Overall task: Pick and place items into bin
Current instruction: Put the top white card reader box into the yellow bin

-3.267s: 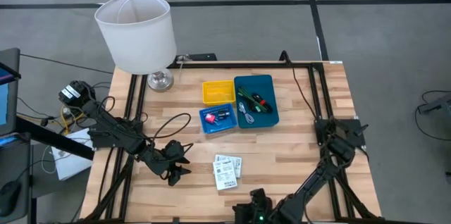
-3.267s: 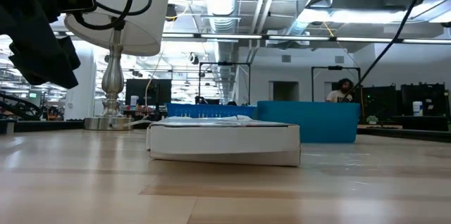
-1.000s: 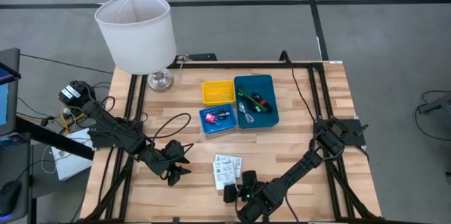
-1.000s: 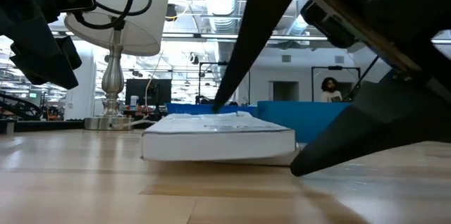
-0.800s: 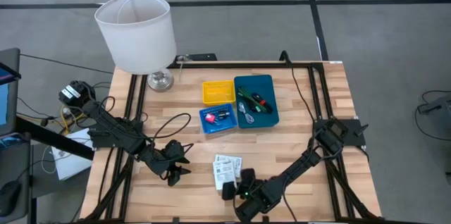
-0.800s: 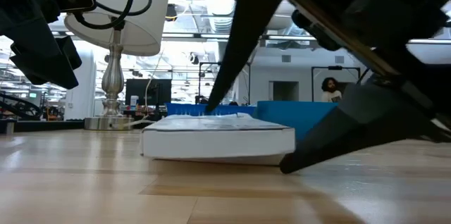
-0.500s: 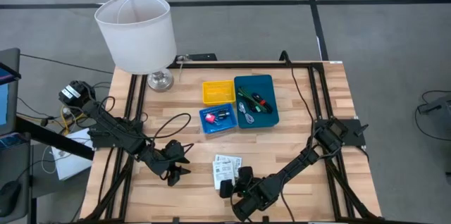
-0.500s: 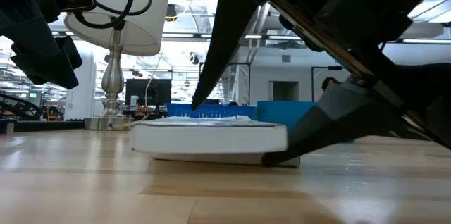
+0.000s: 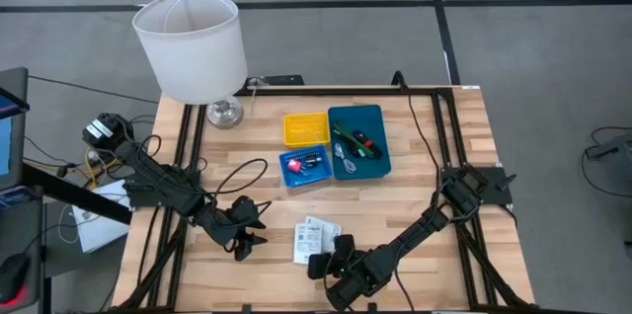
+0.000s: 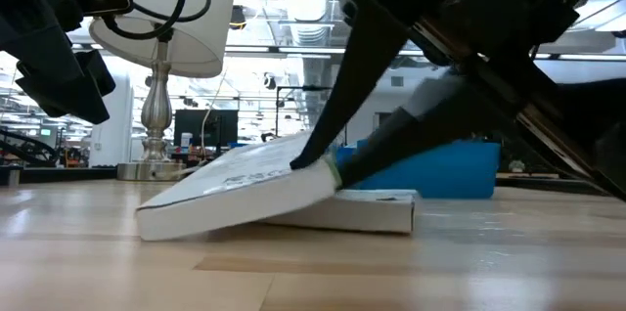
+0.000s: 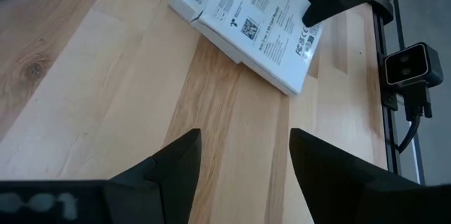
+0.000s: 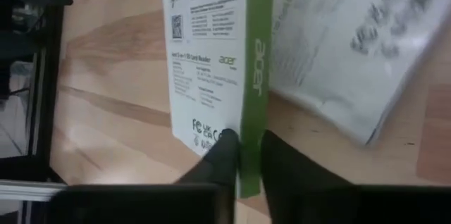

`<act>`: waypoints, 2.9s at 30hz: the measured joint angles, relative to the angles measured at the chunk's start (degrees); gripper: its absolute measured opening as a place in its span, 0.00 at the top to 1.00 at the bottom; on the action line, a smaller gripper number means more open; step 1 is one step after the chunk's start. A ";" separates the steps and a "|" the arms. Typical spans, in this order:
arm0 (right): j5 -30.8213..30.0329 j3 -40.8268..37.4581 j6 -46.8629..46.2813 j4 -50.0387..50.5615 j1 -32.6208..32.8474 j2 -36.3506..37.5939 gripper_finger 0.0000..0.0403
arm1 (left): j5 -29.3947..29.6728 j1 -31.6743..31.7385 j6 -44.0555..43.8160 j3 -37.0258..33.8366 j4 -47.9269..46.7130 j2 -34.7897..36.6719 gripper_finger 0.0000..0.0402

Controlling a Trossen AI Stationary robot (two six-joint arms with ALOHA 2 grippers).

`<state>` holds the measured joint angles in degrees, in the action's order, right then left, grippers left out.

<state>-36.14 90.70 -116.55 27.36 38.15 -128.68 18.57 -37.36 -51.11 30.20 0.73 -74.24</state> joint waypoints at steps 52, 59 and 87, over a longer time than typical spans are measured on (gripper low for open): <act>2.73 1.13 70.32 19.47 -31.87 29.05 1.00 | 0.50 -0.02 -4.77 0.00 0.04 0.00 0.49; 8.48 0.81 86.98 19.71 -39.88 27.00 1.00 | 4.92 0.00 -8.34 0.00 -0.05 0.00 0.49; 8.72 1.16 124.14 19.98 -48.40 15.85 0.98 | 15.30 0.33 -21.57 0.00 -1.25 0.00 0.49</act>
<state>-27.42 91.85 7.60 47.34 -10.25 -112.84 33.87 -37.04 -72.69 30.20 -0.51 -74.24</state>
